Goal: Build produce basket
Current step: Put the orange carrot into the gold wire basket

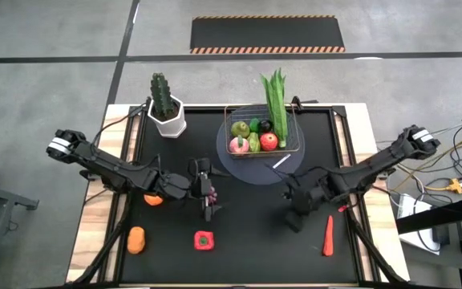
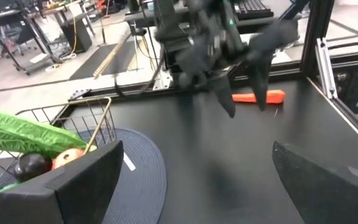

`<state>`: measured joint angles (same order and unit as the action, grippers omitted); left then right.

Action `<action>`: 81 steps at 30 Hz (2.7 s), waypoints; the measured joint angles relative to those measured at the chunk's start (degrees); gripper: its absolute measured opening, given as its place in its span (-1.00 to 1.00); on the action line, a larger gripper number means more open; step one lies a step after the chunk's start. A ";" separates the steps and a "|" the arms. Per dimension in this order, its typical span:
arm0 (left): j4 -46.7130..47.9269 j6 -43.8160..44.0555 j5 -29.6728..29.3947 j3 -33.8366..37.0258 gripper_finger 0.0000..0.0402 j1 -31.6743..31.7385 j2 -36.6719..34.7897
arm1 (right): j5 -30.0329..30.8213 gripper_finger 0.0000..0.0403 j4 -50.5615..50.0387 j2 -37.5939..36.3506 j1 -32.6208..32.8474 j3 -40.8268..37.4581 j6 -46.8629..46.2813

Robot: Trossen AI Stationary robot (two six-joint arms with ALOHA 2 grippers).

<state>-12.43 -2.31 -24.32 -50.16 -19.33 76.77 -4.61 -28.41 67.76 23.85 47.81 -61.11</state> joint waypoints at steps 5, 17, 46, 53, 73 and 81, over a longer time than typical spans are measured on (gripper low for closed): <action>-0.64 -2.39 0.02 -0.44 0.96 0.00 0.00 | -6.56 0.22 -19.58 1.71 8.40 0.33 -23.54; -1.33 -9.16 -3.19 -0.48 0.96 0.09 -0.04 | -5.95 0.52 -22.99 3.20 27.34 -0.31 -58.70; -2.81 -15.74 -4.04 -0.80 0.96 0.11 -0.07 | -3.50 -0.76 -14.72 15.45 28.02 -0.41 -53.77; -6.56 -21.64 -4.77 -0.45 0.96 0.11 -2.04 | 16.16 -0.86 -14.24 7.48 28.00 0.63 -43.11; -6.30 -23.49 -4.75 1.16 0.96 0.11 -3.63 | 76.80 -0.84 13.48 1.72 10.38 5.27 29.57; -6.17 -23.58 -7.03 1.16 0.96 0.11 -3.64 | 72.94 -0.84 15.10 1.74 -8.22 5.27 37.25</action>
<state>-18.60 -25.89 -31.35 -48.99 -19.22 73.13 68.33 -13.31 69.49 15.64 53.08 -23.86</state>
